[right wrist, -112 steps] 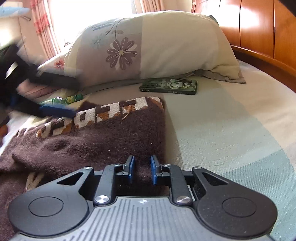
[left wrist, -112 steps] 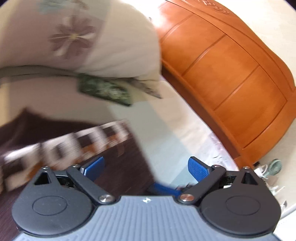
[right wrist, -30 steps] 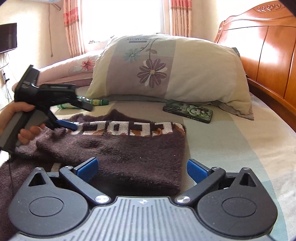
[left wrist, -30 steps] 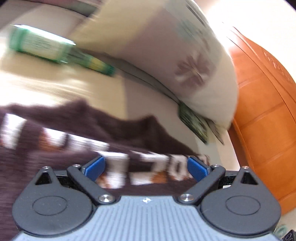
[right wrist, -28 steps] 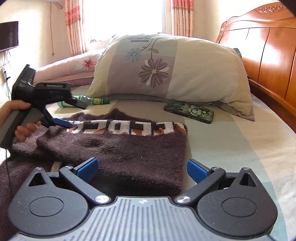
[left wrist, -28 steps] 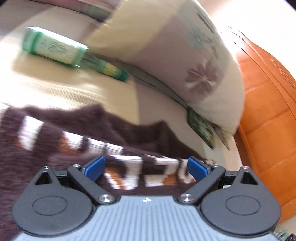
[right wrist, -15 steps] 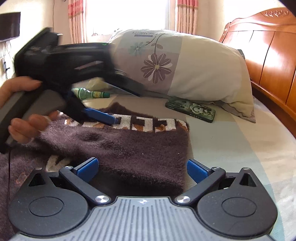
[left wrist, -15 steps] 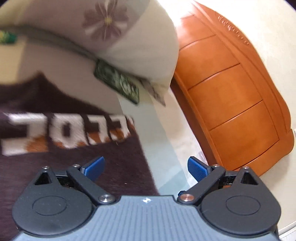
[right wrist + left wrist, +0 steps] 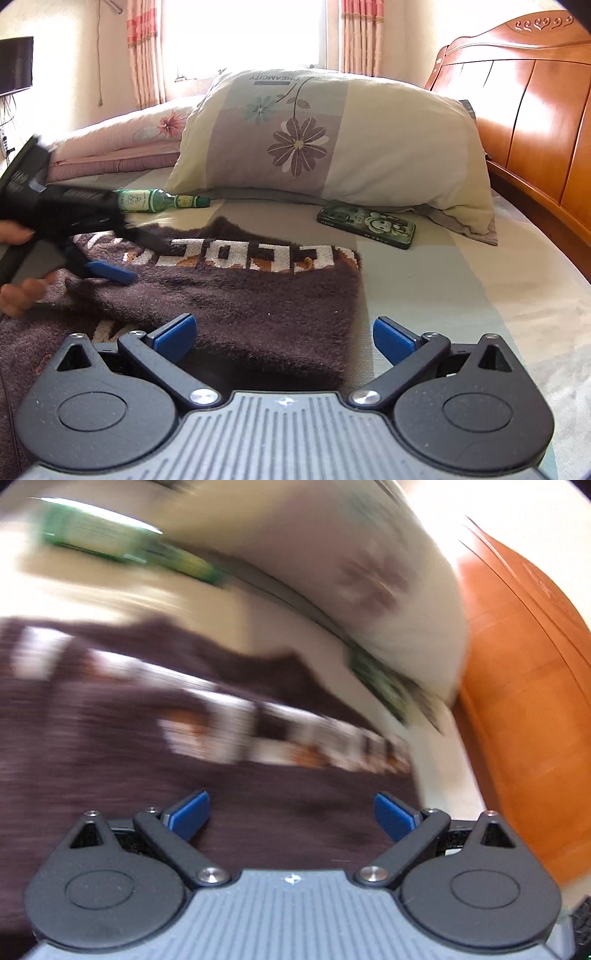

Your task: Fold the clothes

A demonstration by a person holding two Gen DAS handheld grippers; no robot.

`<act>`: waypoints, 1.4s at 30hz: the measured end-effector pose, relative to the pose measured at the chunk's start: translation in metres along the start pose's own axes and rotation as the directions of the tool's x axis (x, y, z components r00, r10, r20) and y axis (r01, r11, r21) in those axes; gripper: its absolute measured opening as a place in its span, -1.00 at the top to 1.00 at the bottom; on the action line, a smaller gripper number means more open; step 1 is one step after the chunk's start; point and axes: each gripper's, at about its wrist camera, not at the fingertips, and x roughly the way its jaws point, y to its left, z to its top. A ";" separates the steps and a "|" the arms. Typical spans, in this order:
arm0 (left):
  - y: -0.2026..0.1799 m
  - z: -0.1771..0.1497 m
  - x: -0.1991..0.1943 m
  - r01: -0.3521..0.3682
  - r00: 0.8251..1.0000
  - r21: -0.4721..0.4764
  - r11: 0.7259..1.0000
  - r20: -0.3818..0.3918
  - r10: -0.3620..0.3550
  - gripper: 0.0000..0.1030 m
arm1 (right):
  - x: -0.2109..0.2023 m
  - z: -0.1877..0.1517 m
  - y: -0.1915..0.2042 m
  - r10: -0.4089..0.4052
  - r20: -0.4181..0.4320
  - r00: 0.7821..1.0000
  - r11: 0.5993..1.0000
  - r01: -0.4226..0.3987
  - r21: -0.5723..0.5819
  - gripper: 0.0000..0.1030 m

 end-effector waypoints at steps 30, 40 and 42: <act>-0.003 -0.019 -0.029 0.113 0.992 -0.025 0.993 0.068 -0.111 -0.87 | 0.009 -0.002 -0.003 -0.012 -0.037 0.999 1.000 0.012 0.001 -1.00; 0.021 -0.016 -0.049 0.004 0.987 -0.134 0.991 0.158 0.017 -0.86 | 0.013 -0.003 -0.004 -0.006 -0.049 0.999 1.000 0.007 0.004 -1.00; 0.010 0.000 -0.045 0.024 0.987 -0.100 0.995 0.163 -0.007 -0.88 | 0.016 -0.003 -0.001 -0.015 -0.056 0.998 1.000 0.015 -0.005 -1.00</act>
